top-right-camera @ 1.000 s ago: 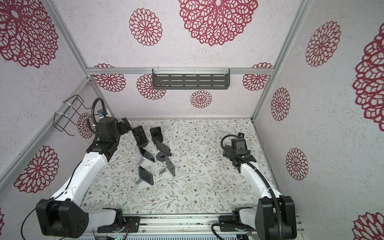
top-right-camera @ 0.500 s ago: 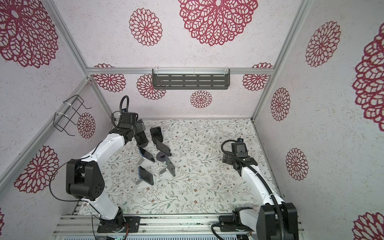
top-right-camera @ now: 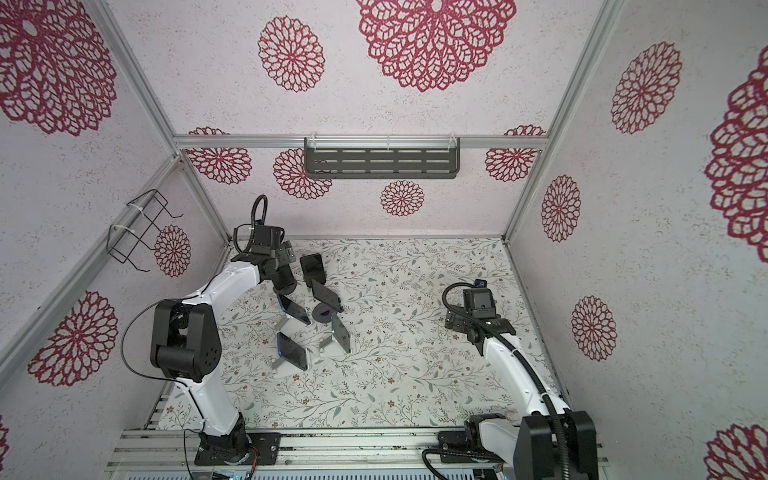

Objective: Remove the phone from the phone stand

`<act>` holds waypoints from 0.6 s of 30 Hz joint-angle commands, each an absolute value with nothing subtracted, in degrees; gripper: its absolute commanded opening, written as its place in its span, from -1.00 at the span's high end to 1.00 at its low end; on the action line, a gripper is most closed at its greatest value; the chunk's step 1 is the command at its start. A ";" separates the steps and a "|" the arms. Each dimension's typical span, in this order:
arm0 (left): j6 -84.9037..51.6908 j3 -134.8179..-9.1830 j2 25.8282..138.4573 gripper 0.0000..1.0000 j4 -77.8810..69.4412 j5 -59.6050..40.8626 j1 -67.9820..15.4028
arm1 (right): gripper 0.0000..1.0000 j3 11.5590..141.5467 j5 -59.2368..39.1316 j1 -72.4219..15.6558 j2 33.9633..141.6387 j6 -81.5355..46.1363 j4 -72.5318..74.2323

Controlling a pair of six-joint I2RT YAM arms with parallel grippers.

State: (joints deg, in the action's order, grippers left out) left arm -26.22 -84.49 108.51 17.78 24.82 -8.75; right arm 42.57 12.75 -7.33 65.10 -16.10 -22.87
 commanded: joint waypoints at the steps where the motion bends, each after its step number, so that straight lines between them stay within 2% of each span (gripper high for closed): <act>1: -27.48 -86.04 109.81 -0.95 16.33 25.93 -8.96 | -0.98 42.90 12.39 -7.47 62.88 -15.04 -22.01; 5: -27.86 -86.21 110.46 -1.00 16.08 25.75 -8.96 | -0.98 42.89 12.46 -7.46 62.57 -14.58 -22.37; 18: -28.39 -87.80 111.97 -0.53 17.25 25.53 -8.68 | -0.98 42.37 12.62 -7.47 61.84 -13.96 -22.65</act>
State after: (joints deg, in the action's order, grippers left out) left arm -27.40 -86.41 111.07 17.56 24.97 -8.73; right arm 42.50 12.73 -7.33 63.72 -15.00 -22.68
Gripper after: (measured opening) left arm 0.779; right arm 0.989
